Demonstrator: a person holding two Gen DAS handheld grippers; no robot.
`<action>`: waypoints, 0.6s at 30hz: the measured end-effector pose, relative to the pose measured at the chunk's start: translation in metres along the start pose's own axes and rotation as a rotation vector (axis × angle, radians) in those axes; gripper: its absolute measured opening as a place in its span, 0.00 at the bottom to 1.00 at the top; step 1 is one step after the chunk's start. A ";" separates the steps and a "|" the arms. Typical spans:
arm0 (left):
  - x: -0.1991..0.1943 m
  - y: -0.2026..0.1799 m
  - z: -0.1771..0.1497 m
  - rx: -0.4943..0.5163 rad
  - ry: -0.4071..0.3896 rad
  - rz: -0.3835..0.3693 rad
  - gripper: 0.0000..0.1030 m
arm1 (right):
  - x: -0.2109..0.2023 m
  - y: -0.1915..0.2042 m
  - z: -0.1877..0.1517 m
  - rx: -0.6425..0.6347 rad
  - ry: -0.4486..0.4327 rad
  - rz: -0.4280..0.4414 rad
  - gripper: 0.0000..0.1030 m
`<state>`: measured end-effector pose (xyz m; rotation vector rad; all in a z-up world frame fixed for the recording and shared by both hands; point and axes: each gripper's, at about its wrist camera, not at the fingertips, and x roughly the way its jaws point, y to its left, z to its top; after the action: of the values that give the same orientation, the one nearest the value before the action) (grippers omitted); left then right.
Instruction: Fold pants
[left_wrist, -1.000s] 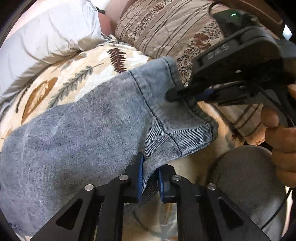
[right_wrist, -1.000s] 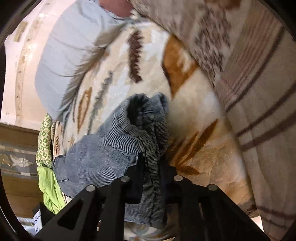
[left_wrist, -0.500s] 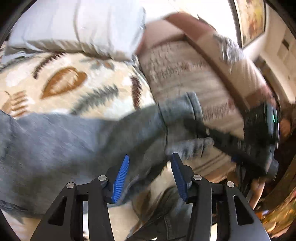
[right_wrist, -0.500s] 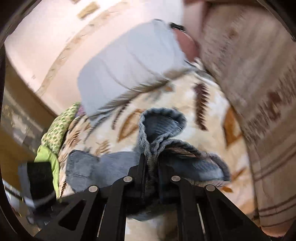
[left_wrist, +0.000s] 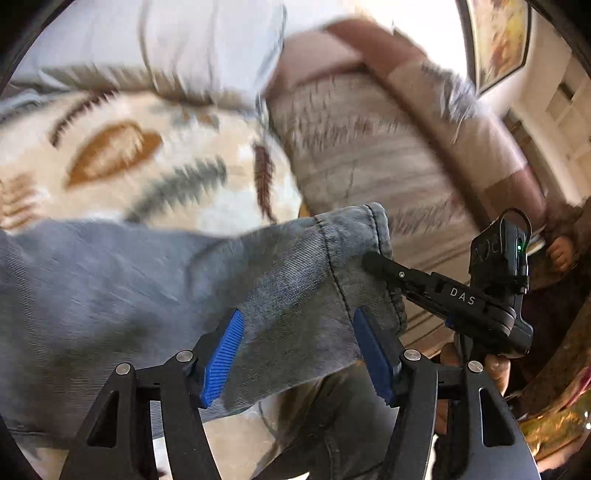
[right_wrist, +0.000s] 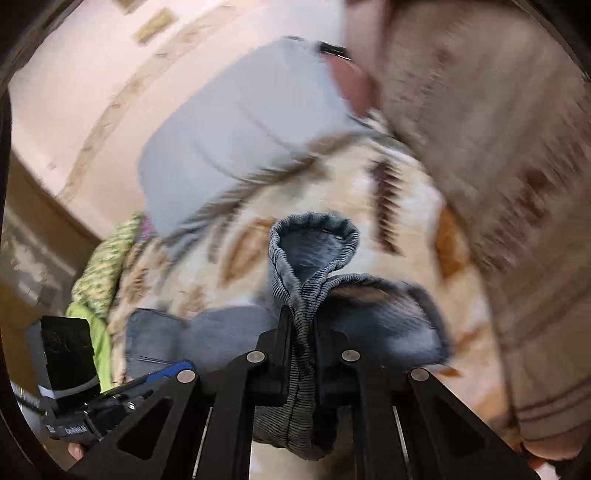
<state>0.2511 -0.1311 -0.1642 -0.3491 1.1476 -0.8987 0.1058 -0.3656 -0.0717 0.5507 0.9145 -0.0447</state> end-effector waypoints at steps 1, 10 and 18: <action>0.019 -0.005 0.000 0.014 0.030 0.010 0.59 | 0.006 -0.025 -0.006 0.043 0.031 -0.014 0.15; 0.138 -0.076 -0.037 0.444 0.275 0.238 0.59 | 0.028 -0.118 -0.021 0.198 0.124 -0.030 0.64; 0.160 -0.107 -0.065 0.695 0.322 0.374 0.52 | 0.024 -0.137 -0.022 0.284 0.108 0.027 0.63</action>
<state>0.1660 -0.3066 -0.2218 0.5781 1.0648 -0.9750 0.0685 -0.4691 -0.1600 0.8352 1.0130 -0.1227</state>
